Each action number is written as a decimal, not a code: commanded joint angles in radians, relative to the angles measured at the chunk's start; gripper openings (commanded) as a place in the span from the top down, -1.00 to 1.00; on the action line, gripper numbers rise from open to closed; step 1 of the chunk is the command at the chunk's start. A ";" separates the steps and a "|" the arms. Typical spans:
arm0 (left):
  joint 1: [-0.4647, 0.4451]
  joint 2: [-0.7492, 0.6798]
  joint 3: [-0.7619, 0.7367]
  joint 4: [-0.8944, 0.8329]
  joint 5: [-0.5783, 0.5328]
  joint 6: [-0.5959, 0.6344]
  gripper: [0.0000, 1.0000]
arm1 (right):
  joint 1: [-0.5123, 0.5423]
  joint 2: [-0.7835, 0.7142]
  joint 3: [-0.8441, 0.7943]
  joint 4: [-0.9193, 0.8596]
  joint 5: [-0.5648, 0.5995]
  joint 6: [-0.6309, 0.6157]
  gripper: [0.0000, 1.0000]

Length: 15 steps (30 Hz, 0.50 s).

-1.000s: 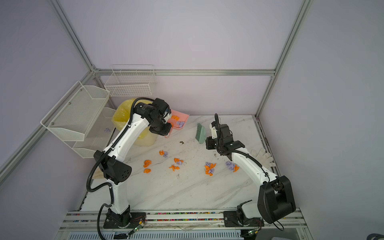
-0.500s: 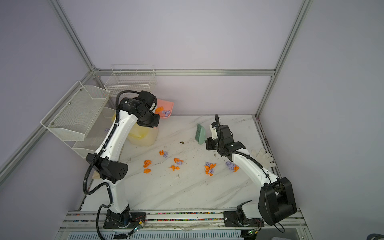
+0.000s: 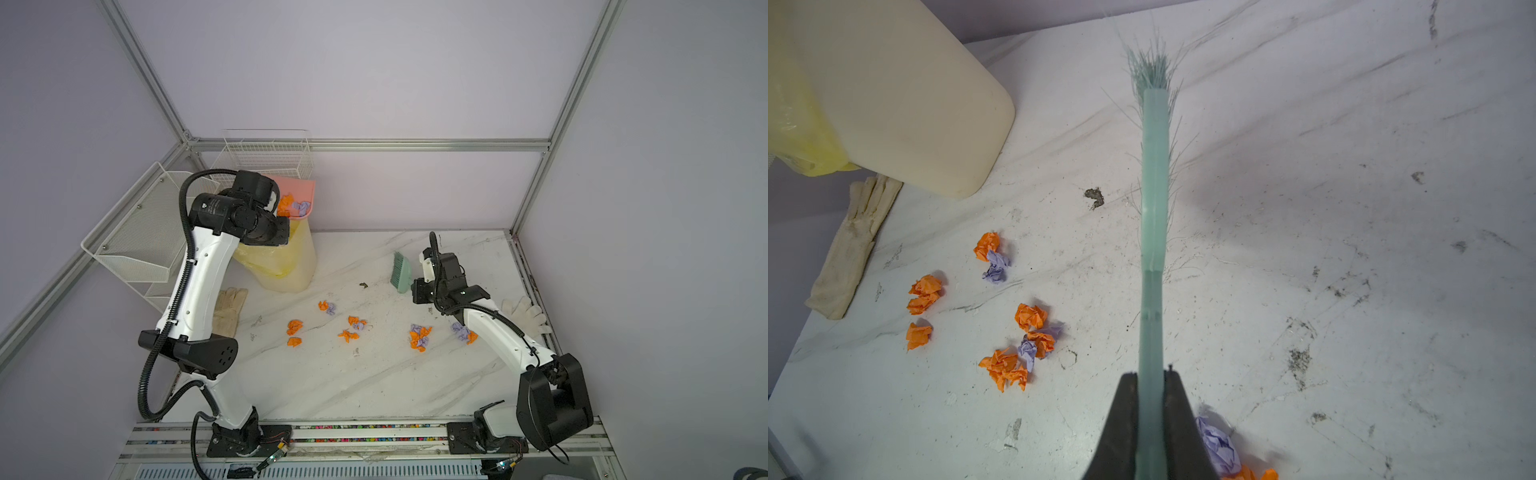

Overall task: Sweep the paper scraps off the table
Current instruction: 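Carry the dustpan toward the yellow bin with the left gripper while the right withdraws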

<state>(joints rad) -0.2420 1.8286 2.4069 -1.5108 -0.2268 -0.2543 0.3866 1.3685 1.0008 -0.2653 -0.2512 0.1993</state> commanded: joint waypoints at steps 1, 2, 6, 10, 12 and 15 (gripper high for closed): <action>0.024 -0.057 0.021 -0.003 -0.094 0.004 1.00 | -0.003 -0.011 0.013 0.024 -0.012 0.007 1.00; 0.031 -0.057 0.005 -0.010 -0.127 0.011 1.00 | -0.003 -0.011 0.008 0.030 -0.015 0.005 1.00; 0.051 -0.054 -0.053 -0.036 -0.251 0.032 1.00 | -0.003 -0.010 -0.006 0.043 -0.022 0.009 1.00; 0.069 -0.040 -0.067 -0.050 -0.349 0.060 1.00 | -0.003 -0.002 -0.001 0.041 -0.021 0.004 1.00; 0.068 -0.021 -0.069 -0.061 -0.438 0.073 1.00 | -0.004 0.000 0.004 0.040 -0.019 -0.001 1.00; 0.069 -0.010 -0.096 -0.059 -0.529 0.088 1.00 | -0.004 0.000 0.008 0.044 -0.023 -0.007 1.00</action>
<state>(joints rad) -0.1772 1.8145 2.3524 -1.5654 -0.5930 -0.2047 0.3866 1.3685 1.0008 -0.2543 -0.2626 0.1986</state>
